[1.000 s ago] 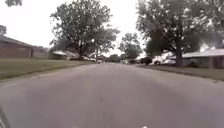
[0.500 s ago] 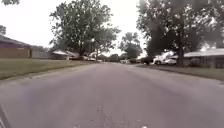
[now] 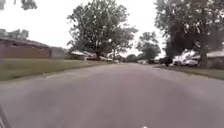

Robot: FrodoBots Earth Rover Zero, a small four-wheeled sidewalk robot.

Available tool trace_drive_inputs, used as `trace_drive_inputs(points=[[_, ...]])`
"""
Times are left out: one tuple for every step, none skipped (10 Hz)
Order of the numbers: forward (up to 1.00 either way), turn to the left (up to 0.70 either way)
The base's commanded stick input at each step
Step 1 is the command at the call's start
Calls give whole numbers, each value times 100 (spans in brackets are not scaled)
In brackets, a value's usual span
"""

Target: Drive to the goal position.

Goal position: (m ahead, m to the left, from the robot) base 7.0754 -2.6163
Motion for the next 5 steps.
trace_drive_inputs(points=[[70, 36], [70, 36], [70, 36], [70, 36], [70, 36]])
